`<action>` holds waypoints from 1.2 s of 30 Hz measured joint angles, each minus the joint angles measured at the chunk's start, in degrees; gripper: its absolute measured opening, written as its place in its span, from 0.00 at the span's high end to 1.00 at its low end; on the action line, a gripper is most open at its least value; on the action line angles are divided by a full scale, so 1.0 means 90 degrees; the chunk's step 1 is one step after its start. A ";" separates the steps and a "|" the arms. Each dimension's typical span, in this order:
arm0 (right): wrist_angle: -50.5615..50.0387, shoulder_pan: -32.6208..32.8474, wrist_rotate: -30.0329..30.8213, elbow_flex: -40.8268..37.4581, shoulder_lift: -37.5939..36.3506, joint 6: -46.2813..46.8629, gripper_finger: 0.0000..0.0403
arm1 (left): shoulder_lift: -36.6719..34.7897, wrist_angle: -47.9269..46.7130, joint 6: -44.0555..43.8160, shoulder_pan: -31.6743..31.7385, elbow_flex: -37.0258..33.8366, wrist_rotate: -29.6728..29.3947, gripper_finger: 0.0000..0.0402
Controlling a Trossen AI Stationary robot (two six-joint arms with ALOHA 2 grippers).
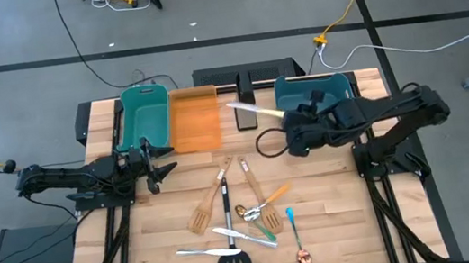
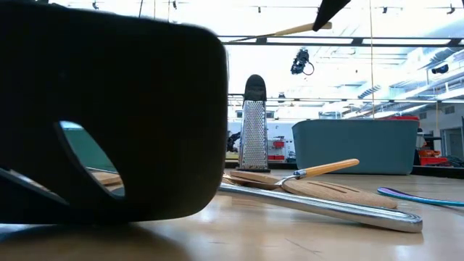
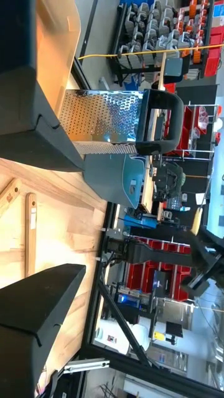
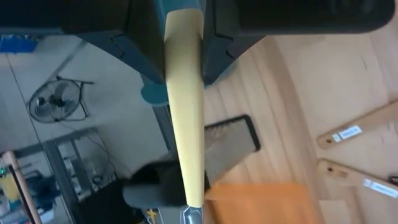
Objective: Pick & Place Kitchen Items
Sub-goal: Put the yellow table knife into the blue bin
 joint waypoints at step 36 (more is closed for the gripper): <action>-0.0630 -0.1268 0.0086 -0.3354 -0.3020 0.1315 0.76 | -0.0001 -0.0001 0.0004 0.0000 -0.0001 -0.0002 0.35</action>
